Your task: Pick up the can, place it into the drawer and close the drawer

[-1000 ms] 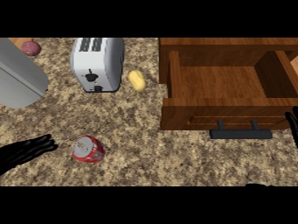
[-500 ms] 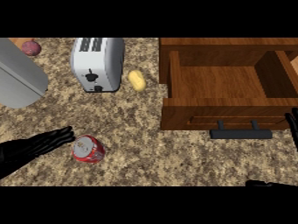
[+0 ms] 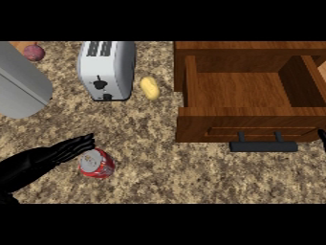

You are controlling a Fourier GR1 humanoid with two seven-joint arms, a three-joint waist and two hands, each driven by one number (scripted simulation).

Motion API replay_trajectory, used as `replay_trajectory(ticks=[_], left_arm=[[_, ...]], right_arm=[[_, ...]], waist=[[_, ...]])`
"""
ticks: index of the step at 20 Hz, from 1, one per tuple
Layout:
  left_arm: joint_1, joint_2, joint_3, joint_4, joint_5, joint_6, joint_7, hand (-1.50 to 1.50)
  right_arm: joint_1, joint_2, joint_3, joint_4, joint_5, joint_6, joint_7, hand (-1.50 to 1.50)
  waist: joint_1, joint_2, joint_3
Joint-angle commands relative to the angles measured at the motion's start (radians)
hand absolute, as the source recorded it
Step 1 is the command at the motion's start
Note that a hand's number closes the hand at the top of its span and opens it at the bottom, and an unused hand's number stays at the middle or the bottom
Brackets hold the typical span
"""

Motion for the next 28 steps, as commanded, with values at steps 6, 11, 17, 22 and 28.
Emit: replay_trajectory(ticks=[6,11,17,22,28], left_arm=[[0.018,-0.111,0.024,0.138,-0.362,-0.044,-0.27,-1.5],[-0.114,-0.067,0.04,0.315,-0.419,-0.021,-0.349,-1.5],[-0.133,0.034,0.026,0.485,-0.527,-0.01,-0.613,-1.5],[-0.17,0.037,-0.044,0.608,-0.61,0.092,-0.725,-1.5],[-0.168,0.053,-0.11,0.686,-0.619,0.142,-0.781,-1.5]], right_arm=[[-0.083,0.005,-0.02,0.061,0.023,-0.01,0.013,-1.5],[-0.058,0.038,0.023,0.034,0.066,-0.004,-0.004,-1.5],[-0.073,0.007,-0.022,-0.027,-0.002,0.012,0.066,-1.5],[-0.027,0.004,-0.053,0.046,-0.02,0.056,-0.021,-1.5],[0.02,0.026,-0.034,0.023,0.024,0.052,-0.058,-1.5]], waist=[[0.004,0.001,-0.001],[-0.001,0.001,0.0],[-0.005,0.002,-0.002],[-0.01,0.003,-0.001],[-0.008,0.001,-0.001]])
